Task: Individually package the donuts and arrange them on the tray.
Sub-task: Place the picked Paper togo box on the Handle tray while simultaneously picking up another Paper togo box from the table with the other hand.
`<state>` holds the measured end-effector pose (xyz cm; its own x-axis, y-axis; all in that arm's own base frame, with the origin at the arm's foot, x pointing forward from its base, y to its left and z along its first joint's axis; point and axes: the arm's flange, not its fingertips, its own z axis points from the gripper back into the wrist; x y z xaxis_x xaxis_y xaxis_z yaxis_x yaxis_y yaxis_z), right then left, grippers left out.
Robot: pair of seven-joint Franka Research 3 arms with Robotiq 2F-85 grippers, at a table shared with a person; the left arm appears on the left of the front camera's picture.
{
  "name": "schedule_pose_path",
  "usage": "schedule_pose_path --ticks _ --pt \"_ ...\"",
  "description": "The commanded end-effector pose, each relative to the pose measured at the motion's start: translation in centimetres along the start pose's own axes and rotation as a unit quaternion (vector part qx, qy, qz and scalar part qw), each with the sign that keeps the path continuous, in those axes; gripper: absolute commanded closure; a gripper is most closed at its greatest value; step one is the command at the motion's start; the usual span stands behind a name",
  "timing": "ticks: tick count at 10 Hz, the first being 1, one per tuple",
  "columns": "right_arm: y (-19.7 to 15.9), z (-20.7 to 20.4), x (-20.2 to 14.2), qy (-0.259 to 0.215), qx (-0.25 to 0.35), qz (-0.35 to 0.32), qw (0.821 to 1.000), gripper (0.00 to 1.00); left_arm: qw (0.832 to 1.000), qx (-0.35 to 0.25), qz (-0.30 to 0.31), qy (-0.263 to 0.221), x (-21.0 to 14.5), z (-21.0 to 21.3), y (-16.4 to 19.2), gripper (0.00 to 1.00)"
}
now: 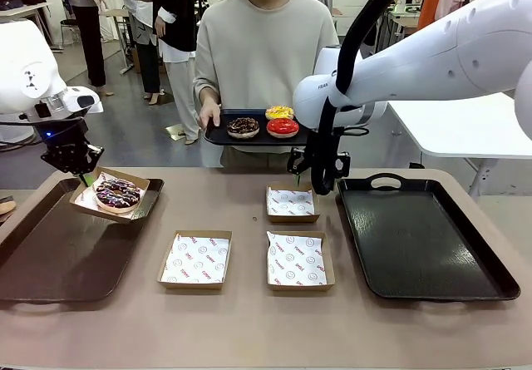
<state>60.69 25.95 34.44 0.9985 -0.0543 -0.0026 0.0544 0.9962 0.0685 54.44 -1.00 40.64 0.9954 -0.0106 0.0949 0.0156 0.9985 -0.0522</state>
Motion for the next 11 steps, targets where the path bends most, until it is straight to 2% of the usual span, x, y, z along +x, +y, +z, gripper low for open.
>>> schedule_pose_path --ticks 1,11 --pt "-0.1 -1.3 0.2 0.002 0.006 0.008 1.0 0.0 1.0 0.018 0.011 -0.005 1.0 -0.2 -0.5 0.99" --pt "-0.3 -2.3 0.1 0.014 0.001 0.022 1.0 0.0 0.999 0.02 0.029 0.009 2.7 -1.2 -0.1 0.99"
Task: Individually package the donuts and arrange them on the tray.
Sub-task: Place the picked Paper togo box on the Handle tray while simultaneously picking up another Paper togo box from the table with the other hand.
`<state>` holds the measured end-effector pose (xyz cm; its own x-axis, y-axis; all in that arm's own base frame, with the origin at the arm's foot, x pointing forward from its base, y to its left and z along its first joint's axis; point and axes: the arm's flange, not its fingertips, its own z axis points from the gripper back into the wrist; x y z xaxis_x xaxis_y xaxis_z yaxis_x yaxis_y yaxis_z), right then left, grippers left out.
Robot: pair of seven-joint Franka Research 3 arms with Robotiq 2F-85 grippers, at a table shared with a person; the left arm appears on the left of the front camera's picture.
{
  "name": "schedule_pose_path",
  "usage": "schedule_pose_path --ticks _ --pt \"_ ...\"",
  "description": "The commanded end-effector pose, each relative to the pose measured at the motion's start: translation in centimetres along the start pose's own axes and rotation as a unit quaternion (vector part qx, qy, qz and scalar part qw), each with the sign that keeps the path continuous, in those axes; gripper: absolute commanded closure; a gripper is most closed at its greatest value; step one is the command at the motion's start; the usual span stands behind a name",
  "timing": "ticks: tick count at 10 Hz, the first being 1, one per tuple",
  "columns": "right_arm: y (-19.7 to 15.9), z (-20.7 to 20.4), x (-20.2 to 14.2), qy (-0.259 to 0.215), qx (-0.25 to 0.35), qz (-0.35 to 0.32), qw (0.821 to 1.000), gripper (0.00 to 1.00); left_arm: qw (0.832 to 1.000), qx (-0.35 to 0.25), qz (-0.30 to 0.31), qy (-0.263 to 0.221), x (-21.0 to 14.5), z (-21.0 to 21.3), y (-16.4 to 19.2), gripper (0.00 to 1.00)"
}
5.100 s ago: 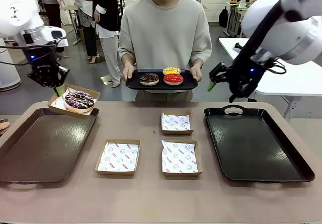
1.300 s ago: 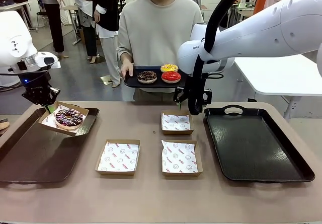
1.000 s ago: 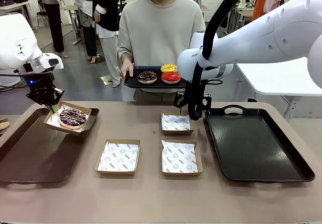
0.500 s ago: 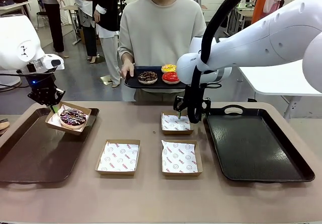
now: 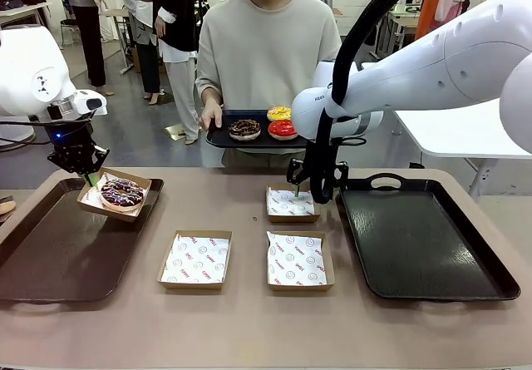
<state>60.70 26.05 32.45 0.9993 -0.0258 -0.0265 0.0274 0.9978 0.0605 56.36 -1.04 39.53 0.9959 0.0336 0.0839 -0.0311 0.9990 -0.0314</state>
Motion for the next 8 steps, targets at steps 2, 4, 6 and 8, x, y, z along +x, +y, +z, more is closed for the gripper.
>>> schedule_pose_path --ticks 2,4,6,8 --pt "-0.3 -0.4 0.2 0.004 0.006 0.009 1.0 0.0 1.0 0.01 0.006 0.011 1.8 -0.2 -0.5 0.99" --pt "-0.4 -0.7 0.1 0.009 0.01 0.011 1.0 0.0 1.0 0.013 0.001 0.015 2.7 -0.6 -0.7 0.99" --pt "-0.4 -0.8 0.1 0.011 0.012 0.01 1.0 0.0 1.0 0.017 -0.01 0.024 3.3 -1.0 -0.9 0.99" --pt "-0.3 -0.9 0.0 0.011 0.012 0.011 1.0 0.0 0.999 0.023 -0.015 0.032 3.8 -1.7 -0.9 0.99"
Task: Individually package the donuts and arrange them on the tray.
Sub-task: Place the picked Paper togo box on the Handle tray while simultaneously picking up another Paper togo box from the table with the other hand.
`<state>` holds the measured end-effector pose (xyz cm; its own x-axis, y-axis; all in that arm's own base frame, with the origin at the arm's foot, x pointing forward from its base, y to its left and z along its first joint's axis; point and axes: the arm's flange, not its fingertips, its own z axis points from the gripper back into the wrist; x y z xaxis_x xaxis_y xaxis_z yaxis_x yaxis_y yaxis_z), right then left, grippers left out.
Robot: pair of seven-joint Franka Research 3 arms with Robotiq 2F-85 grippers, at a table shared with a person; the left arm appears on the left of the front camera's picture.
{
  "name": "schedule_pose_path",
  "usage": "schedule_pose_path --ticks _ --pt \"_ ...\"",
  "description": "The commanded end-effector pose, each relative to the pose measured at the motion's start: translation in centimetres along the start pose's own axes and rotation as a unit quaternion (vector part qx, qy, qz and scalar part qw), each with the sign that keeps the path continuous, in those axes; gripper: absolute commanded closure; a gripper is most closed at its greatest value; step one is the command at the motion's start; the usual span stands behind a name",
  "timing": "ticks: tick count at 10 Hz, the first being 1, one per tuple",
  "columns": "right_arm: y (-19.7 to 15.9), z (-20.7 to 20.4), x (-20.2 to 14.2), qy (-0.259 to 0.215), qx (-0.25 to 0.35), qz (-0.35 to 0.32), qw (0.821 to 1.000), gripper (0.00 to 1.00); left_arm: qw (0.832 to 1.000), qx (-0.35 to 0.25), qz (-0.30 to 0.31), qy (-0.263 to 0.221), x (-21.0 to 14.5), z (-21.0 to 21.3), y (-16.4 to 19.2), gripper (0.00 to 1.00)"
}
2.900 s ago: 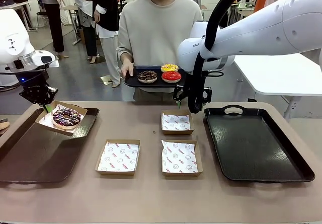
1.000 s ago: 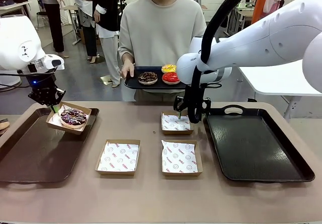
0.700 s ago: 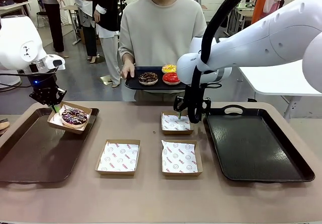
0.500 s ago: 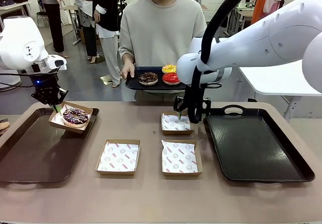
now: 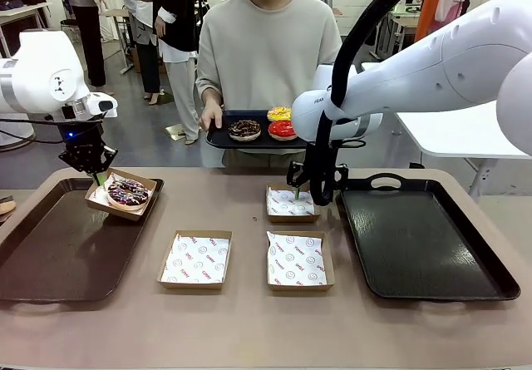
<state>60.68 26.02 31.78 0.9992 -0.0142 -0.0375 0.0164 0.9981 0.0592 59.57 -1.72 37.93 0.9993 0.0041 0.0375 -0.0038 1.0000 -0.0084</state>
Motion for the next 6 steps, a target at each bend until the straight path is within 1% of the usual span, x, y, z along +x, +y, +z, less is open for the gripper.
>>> schedule_pose_path --ticks 1,4,5,6 --pt "-0.3 -0.19 0.01 0.006 0.013 0.005 1.0 0.0 1.0 0.013 -0.001 0.011 0.96 -0.12 -0.14 0.99" --pt "-0.32 -0.24 -0.01 0.006 0.014 0.007 1.0 0.0 1.0 0.011 -0.003 0.013 1.27 -0.45 -0.07 0.99" --pt "-0.31 -0.26 -0.02 0.005 0.019 0.017 1.0 0.21 1.0 0.008 -0.004 0.009 1.29 -0.48 -0.01 0.92" --pt "-0.26 -0.25 0.0 0.007 0.019 0.019 1.0 0.59 1.0 0.008 -0.007 0.008 1.25 -0.44 0.04 0.39"
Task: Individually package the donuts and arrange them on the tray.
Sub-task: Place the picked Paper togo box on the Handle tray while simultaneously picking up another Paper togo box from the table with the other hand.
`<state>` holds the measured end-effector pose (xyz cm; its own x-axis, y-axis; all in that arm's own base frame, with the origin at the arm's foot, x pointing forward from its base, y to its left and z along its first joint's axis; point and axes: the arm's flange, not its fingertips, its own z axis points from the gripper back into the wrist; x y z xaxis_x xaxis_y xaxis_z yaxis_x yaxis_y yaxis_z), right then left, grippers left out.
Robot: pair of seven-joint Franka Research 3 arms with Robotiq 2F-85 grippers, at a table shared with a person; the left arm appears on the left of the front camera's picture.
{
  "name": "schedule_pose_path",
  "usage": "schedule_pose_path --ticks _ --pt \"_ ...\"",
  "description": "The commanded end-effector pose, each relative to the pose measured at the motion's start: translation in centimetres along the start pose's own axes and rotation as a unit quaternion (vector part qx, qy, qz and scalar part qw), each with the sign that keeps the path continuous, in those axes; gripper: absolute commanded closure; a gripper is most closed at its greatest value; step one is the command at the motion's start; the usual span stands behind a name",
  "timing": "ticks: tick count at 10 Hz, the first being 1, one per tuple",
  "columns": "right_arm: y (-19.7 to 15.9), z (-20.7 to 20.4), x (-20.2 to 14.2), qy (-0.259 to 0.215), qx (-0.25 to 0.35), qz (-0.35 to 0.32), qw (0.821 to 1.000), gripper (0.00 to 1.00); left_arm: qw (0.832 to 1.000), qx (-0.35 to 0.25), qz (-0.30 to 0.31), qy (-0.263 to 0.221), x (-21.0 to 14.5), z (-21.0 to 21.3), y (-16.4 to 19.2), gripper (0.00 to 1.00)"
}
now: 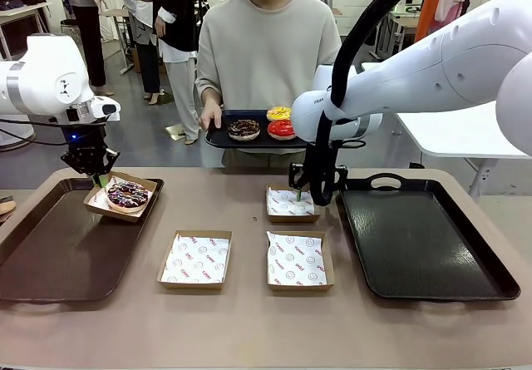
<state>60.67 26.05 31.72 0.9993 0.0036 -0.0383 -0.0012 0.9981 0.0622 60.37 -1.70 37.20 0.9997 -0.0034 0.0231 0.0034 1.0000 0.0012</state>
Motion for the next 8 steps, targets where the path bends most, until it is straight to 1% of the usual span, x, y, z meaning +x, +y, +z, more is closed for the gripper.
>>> schedule_pose_path --ticks 1,2,3,4,5,6,7,8 --pt "-0.26 -0.19 0.07 0.007 0.019 0.006 1.0 0.8 1.0 0.002 -0.002 0.002 0.44 0.38 0.11 0.32" --pt "-0.28 -0.2 0.13 0.008 0.02 0.002 1.0 1.0 1.0 0.001 0.001 0.004 0.39 0.43 0.15 0.0" --pt "-0.3 -0.22 0.1 0.008 0.019 0.001 1.0 1.0 1.0 0.002 0.0 0.005 0.37 0.44 0.15 0.0" --pt "-0.38 -0.23 0.08 0.007 0.018 -0.002 1.0 1.0 1.0 0.002 0.0 0.005 0.35 0.46 0.15 0.18" --pt "-0.44 -0.23 0.1 0.003 0.015 -0.007 1.0 0.98 1.0 0.002 -0.001 0.005 0.33 0.48 0.16 0.08" --pt "-0.51 -0.24 0.11 0.003 0.016 -0.009 1.0 1.0 1.0 0.001 -0.001 0.005 0.24 0.56 0.22 0.0" --pt "-0.52 -0.21 0.08 0.002 0.016 -0.01 1.0 1.0 1.0 -0.002 0.002 0.006 0.11 0.68 0.33 0.0" --pt "-0.5 -0.18 0.07 0.002 0.014 -0.01 1.0 1.0 1.0 -0.006 0.004 0.007 -0.01 0.79 0.43 0.21"
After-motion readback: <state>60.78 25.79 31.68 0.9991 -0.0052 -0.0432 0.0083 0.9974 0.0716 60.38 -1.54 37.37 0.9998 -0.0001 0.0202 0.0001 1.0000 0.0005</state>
